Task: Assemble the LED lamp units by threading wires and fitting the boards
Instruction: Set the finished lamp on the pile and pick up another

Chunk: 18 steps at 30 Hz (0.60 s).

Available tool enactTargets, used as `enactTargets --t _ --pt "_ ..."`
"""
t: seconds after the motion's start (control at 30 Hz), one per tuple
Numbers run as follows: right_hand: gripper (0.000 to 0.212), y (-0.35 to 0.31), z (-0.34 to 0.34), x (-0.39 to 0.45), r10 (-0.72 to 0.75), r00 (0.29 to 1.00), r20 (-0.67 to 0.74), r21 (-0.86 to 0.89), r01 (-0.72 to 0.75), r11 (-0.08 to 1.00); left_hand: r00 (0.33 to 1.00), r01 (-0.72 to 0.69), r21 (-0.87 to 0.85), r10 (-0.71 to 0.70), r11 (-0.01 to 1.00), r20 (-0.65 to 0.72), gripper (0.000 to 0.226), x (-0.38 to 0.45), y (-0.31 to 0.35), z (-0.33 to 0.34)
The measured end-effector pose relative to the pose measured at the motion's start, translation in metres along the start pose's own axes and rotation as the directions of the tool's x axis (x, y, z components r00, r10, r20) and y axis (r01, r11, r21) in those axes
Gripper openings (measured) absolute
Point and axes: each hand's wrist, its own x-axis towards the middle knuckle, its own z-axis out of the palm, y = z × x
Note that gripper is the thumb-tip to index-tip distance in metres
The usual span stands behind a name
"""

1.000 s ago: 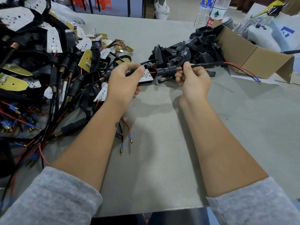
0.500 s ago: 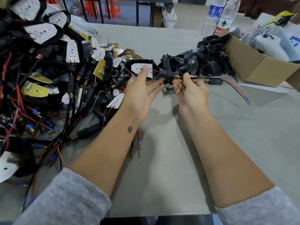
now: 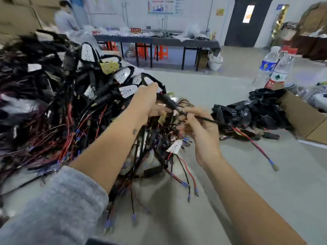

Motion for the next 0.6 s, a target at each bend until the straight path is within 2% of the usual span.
enactTargets --t 0.07,0.1,0.17,0.23,0.33,0.43,0.53,0.6 --pt "0.019 0.002 0.021 0.001 -0.134 0.981 0.143 -0.225 0.164 0.960 0.999 -0.003 0.159 0.011 0.987 -0.052 0.019 0.011 0.015 -0.022" --pt "0.018 0.003 0.031 0.003 -0.187 0.952 0.242 -0.374 0.270 0.887 0.997 -0.008 0.224 0.023 0.974 -0.067 0.016 0.016 0.022 -0.032" --pt "0.022 0.005 0.053 0.011 -0.208 0.863 0.460 -0.607 0.477 0.635 0.994 -0.035 0.324 0.065 0.945 -0.084 0.014 0.028 0.036 -0.053" --pt "0.030 0.003 0.080 0.022 -0.213 0.770 0.601 -0.653 0.627 0.425 0.984 -0.097 0.342 0.141 0.935 -0.108 0.023 0.042 0.052 -0.072" --pt "0.034 0.001 0.121 0.050 -0.190 0.754 0.629 -0.668 0.649 0.364 0.947 -0.208 0.271 0.263 0.940 -0.186 0.049 0.051 0.073 -0.097" --pt "0.037 0.012 0.145 0.076 -0.148 0.788 0.597 -0.744 0.613 0.265 0.858 -0.340 0.483 0.477 0.807 -0.193 0.054 0.048 0.075 -0.112" --pt "0.035 0.023 0.148 0.086 -0.101 0.819 0.565 -0.777 0.569 0.268 0.783 -0.494 0.625 0.621 0.605 0.018 0.043 0.041 0.059 -0.109" --pt "0.028 0.025 0.146 0.087 -0.099 0.808 0.580 -0.759 0.581 0.295 0.759 -0.544 0.725 0.616 0.422 0.212 0.036 0.045 0.045 -0.098"
